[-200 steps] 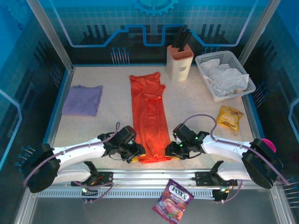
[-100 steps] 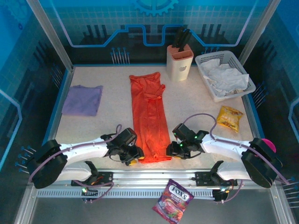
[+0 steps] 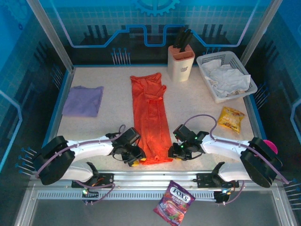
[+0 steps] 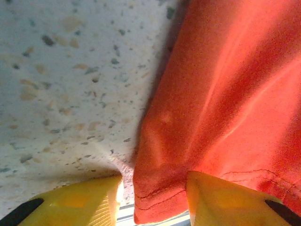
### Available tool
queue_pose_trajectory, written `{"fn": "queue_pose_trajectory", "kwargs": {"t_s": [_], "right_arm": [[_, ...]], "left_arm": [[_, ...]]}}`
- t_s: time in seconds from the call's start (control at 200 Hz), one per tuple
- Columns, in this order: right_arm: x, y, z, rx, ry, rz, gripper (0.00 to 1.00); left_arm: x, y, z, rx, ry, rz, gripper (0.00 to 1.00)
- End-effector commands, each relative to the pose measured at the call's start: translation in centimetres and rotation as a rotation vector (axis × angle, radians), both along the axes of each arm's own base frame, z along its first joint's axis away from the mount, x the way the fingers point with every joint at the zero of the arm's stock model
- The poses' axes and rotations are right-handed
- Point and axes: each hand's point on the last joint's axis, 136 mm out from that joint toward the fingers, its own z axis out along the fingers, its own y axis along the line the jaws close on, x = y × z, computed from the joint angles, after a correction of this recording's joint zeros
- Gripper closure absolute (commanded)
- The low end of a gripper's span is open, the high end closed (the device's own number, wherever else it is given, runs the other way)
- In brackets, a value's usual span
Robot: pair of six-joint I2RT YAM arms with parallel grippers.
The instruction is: Fold and stack the t-shirts
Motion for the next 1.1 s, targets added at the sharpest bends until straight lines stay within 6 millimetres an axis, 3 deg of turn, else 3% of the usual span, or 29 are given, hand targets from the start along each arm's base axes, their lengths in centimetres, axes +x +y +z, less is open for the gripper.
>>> {"fn": "queue_pose_trajectory", "kwargs": {"t_s": [0.0, 0.575, 0.745, 0.775, 0.845, 0.916, 1.096], "right_arm": [[1.3, 2.4, 1.5, 0.105, -0.069, 0.04, 0.6], [0.9, 1.6, 0.8, 0.019, -0.017, 0.068, 0.62], [0.7, 1.7, 0.3, 0.019, 0.0, 0.066, 0.67], [0.8, 1.7, 0.2, 0.021, 0.0, 0.063, 0.69], [0.8, 1.9, 0.2, 0.026, 0.002, 0.058, 0.86], [0.9, 2.1, 0.5, 0.041, -0.002, 0.055, 1.0], [2.3, 1.7, 2.8, 0.031, -0.068, 0.037, 1.0]], "left_arm": [[2.5, -2.0, -0.2, -0.049, -0.119, -0.019, 0.59], [2.6, 0.0, -1.0, 0.025, -0.101, -0.008, 0.71], [2.5, 0.4, -1.0, 0.035, -0.1, -0.009, 0.84], [2.5, 0.4, -0.9, 0.035, -0.102, -0.012, 0.89], [2.6, 0.7, -0.8, 0.043, -0.106, -0.012, 1.0], [2.7, 0.9, -0.3, 0.039, -0.111, -0.02, 1.0], [4.0, 2.4, 2.7, 0.063, -0.167, -0.011, 1.0]]}}
